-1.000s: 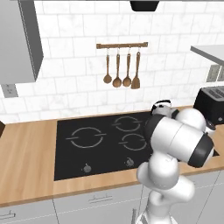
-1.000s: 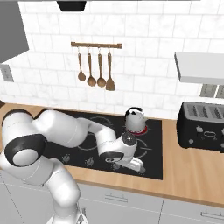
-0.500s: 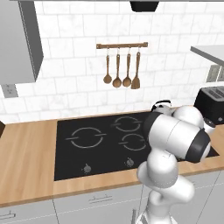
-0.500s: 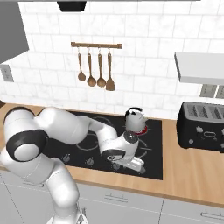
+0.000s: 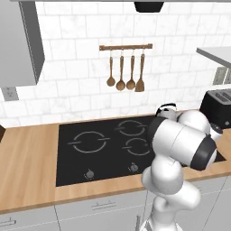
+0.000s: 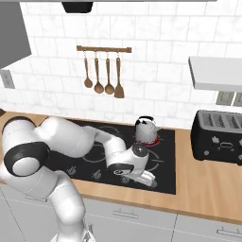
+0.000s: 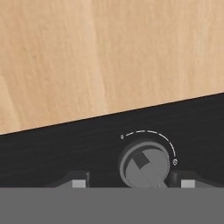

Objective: Turn off the rear right burner of the stove.

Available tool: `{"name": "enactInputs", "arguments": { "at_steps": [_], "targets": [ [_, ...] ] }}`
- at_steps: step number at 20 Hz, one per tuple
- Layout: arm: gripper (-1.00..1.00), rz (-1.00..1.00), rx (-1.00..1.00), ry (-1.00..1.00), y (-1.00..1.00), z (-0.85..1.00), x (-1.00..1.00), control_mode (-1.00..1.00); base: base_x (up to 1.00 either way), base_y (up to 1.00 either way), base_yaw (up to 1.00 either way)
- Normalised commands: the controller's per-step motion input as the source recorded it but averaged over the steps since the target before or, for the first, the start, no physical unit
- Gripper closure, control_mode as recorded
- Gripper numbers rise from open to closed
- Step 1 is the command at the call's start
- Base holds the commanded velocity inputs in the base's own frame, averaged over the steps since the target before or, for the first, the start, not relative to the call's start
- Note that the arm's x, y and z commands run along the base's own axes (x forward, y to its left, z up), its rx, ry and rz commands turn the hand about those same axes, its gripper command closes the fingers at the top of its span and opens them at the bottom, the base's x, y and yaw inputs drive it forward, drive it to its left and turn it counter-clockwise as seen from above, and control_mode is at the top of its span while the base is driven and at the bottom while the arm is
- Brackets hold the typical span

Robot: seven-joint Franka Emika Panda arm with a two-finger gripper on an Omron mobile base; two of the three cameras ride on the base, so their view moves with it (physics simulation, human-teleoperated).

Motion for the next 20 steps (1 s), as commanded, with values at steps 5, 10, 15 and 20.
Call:
{"name": "enactInputs", "arguments": {
  "at_steps": [5,10,15,20],
  "targets": [
    [1.0,-1.0,0.0,0.15,0.0,-0.03,0.0,-1.0,0.0,0.0,0.0],
    [1.0,-0.91,0.03,0.21,-0.2,-0.1,0.0,-1.0,0.0,0.0,0.0],
    [1.0,0.0,0.02,0.01,-0.01,0.0,0.02,-1.0,0.0,0.0,0.0],
    [1.0,0.0,0.0,0.0,0.0,0.0,0.0,-1.0,0.0,0.0,0.0]
  ]
}}
